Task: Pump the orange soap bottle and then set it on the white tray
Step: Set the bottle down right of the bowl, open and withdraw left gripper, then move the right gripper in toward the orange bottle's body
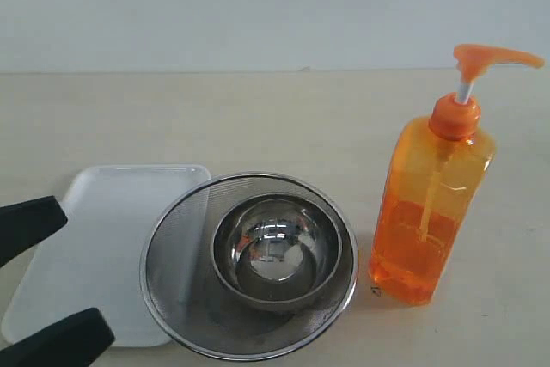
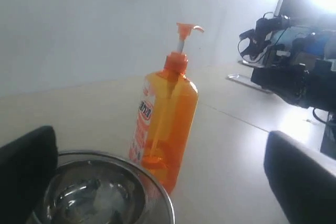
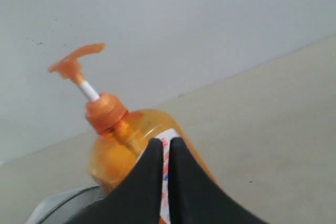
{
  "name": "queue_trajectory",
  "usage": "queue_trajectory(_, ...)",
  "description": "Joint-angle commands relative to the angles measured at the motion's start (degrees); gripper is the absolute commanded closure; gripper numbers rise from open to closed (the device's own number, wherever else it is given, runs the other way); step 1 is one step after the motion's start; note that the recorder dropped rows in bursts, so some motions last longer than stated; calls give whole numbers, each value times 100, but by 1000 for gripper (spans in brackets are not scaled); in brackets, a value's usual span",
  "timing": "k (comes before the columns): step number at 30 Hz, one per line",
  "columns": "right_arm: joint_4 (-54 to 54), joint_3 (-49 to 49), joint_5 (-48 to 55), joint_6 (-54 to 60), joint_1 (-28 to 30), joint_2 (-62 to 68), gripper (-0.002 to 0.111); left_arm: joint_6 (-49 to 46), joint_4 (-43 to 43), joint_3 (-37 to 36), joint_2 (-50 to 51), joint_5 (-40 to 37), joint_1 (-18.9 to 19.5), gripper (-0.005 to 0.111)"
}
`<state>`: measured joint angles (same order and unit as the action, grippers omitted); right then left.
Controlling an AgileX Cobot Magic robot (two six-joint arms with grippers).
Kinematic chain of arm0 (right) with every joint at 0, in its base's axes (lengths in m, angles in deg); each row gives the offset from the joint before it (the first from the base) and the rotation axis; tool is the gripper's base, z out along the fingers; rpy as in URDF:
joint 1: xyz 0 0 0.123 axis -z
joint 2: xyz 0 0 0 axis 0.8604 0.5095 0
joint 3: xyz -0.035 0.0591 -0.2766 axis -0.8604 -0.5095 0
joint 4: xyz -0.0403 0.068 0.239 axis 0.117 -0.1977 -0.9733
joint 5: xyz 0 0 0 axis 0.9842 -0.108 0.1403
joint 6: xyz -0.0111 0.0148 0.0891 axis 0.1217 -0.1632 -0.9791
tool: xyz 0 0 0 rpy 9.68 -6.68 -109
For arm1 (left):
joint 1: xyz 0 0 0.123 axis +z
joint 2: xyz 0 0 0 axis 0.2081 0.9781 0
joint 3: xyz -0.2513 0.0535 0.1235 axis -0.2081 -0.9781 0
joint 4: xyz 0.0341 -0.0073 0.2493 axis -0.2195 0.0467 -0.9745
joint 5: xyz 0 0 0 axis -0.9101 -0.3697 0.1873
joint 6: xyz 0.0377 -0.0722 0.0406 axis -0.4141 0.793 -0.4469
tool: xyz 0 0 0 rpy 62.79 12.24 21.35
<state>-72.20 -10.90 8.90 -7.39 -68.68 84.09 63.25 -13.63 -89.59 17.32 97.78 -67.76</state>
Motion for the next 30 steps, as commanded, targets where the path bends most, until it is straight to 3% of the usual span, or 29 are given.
queue_trajectory(1,-2805,577,1093,3329,3,-25,108,-14,-37,-33,-333,-32,-19,-3)
queue_trajectory(4,-5005,726,2452,6092,17,-25,108,-14,-37,-33,-413,-72,-19,-3)
queue_trajectory(6,-5388,738,2998,7331,17,27,108,-14,-37,-33,-413,-174,-19,-3)
queue_trajectory(8,-5403,738,2919,8038,17,50,108,-14,-37,-33,-413,-317,-19,-3)
queue_trajectory(12,-6540,781,2852,7942,17,50,108,-14,-60,-33,-413,-441,-19,-3)
queue_trajectory(18,-6540,1315,3417,8114,17,899,108,-14,-185,-33,-413,-419,-19,-3)
queue_trajectory(23,-6540,2181,2655,7611,17,2132,108,-14,-212,-33,-413,-405,-19,-3)
queue_trajectory(30,-4455,3187,1536,5507,17,3545,108,-25,-200,-33,-413,-173,-19,-3)
